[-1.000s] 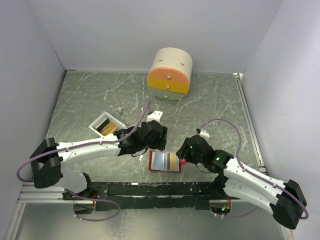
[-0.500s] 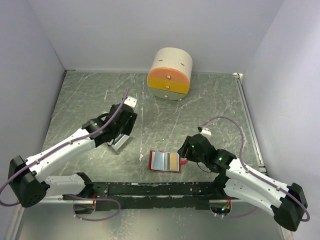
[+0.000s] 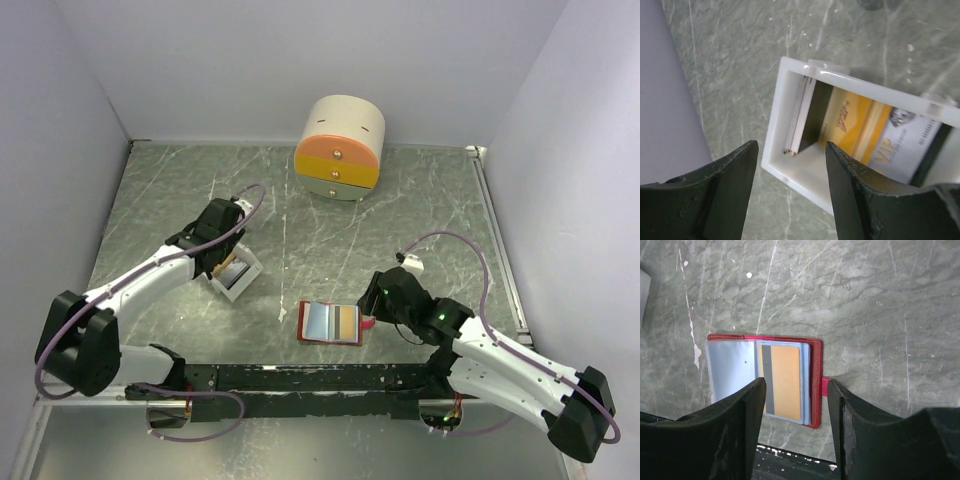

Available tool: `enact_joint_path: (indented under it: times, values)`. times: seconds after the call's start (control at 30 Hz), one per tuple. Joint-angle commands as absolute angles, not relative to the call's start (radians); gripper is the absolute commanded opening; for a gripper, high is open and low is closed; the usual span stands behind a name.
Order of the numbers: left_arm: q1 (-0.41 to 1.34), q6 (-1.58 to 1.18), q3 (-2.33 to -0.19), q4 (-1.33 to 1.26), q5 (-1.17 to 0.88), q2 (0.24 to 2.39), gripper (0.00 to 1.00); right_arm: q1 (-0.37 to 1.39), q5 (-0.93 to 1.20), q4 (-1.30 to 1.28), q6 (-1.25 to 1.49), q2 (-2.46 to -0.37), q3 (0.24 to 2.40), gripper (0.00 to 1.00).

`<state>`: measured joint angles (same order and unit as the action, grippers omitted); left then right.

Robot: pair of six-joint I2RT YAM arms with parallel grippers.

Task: Put the credit cards into the card holder
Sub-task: Pick up the credit card from the storage box.

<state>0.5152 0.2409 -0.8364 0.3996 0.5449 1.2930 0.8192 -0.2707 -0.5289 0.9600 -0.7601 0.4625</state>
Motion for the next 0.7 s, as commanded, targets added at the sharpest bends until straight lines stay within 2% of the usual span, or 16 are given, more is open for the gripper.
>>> enact_joint_path:
  times: [0.0,0.13,0.27,0.67]
  values:
    - [0.45,0.364,-0.847,0.276,0.517,1.368,0.66,0.82,-0.297,-0.538,0.948,-0.762,0.489,0.53]
    - [0.435,0.38,-0.854,0.243,0.512,1.432,0.61,0.82,-0.295,-0.532,0.954,-0.764,0.486,0.53]
    - [0.427,0.377,-0.864,0.242,0.436,1.459,0.49,0.819,-0.293,-0.516,0.954,-0.773,0.483,0.53]
    - [0.388,0.392,-0.881,0.214,0.483,1.541,0.5,0.82,-0.289,-0.501,0.967,-0.783,0.483,0.53]
